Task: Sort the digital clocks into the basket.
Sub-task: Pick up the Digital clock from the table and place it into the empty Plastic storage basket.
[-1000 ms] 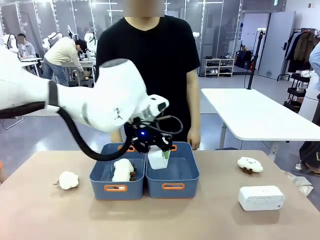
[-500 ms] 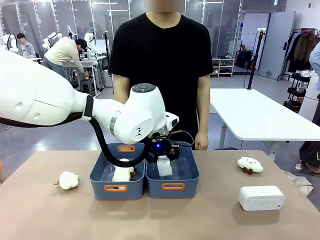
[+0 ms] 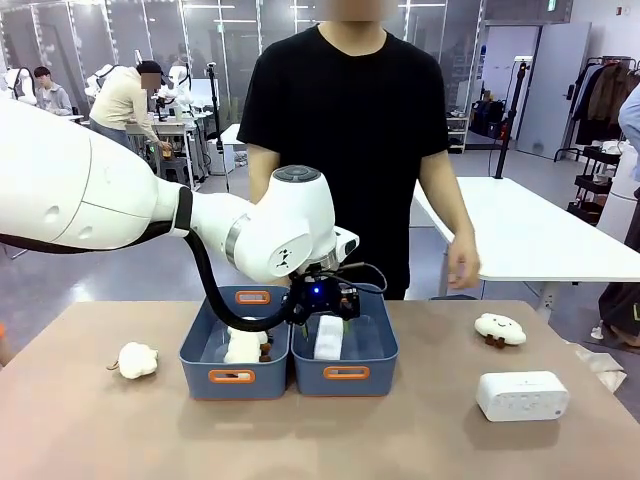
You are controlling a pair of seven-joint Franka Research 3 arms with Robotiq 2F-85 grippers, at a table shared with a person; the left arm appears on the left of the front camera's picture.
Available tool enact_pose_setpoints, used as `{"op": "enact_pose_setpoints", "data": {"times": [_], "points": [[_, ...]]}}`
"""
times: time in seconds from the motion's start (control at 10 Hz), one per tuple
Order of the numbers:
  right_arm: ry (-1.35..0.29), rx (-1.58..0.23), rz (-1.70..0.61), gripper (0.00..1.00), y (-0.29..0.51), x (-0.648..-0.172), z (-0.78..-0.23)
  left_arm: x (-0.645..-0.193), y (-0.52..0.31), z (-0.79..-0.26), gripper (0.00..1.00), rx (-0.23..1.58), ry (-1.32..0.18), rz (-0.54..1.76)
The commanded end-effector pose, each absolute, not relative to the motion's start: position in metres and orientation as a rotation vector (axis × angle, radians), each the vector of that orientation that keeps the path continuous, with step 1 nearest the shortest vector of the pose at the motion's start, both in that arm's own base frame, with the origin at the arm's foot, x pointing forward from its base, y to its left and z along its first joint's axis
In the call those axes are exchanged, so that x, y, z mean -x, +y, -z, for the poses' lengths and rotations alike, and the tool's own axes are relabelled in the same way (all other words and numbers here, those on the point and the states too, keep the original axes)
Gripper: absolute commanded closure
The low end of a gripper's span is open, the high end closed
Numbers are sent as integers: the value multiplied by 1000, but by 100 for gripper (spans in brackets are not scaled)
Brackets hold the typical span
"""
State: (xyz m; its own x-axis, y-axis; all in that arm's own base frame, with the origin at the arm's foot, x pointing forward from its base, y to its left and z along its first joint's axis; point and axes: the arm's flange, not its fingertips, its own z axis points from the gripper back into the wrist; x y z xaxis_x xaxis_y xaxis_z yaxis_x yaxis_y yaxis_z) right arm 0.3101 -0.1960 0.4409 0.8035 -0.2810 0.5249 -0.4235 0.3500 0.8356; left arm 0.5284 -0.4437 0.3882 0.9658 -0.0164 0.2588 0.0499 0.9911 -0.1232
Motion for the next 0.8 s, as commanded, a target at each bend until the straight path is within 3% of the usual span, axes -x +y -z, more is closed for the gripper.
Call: {"op": "enact_pose_setpoints", "data": {"times": [0.0, 0.3, 0.7], "points": [[-698, -1243, -118, 0, -197, -311, -442, -529, -440, -392, 0, 123, -229, 31], [-698, -1243, -118, 0, -197, -311, -442, -495, -399, -435, 0, 242, -273, 126], [-698, -1243, -118, 0, -197, -311, -442, -478, -288, -475, 0, 449, -208, 38]]}}
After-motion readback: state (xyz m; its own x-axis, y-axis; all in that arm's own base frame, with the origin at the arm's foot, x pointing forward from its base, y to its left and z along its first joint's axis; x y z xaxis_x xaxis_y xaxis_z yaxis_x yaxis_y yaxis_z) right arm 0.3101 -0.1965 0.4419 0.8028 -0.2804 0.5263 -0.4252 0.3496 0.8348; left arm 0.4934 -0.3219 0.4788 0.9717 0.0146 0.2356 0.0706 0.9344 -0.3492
